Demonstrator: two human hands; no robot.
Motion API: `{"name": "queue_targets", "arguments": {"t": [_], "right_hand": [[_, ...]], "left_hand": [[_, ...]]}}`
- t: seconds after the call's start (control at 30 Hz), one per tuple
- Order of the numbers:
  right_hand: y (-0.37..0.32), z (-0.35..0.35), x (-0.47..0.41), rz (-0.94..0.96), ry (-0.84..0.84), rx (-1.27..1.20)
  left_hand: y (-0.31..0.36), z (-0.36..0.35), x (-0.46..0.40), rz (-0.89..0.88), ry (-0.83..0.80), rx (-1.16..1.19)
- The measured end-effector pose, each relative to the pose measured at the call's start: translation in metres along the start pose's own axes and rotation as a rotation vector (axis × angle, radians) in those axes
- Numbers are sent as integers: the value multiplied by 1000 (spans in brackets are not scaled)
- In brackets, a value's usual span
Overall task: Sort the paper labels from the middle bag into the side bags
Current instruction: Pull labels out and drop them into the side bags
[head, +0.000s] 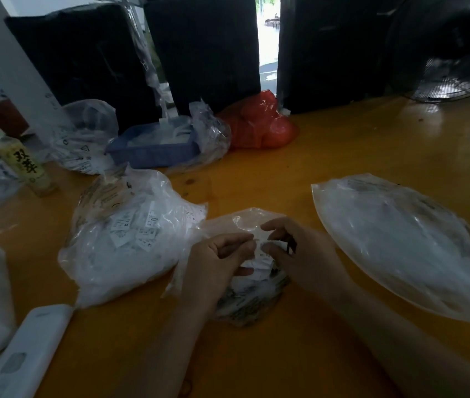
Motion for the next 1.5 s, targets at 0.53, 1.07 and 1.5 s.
{"name": "queue_targets", "arguments": {"t": [0.53,1.07,1.5], "right_hand": [[2,7,1,-31,68,-34],[7,10,3,-101,71,-175],[-5,11,3,7,105,-56]], "left_hand": [[-2,3,-1,2,42,29],[0,4,-2,13,56,82],[-4,2,-2,24,43,167]]}}
Point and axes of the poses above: each hand's wrist, its own x-axis away from the middle knuckle, its own z-axis out of the back of the hand, y = z × x, the point moved 10 cm from there along -x, towards the middle knuckle, and after that the axes turned 15 degrees about x, right-handed, at the moved point
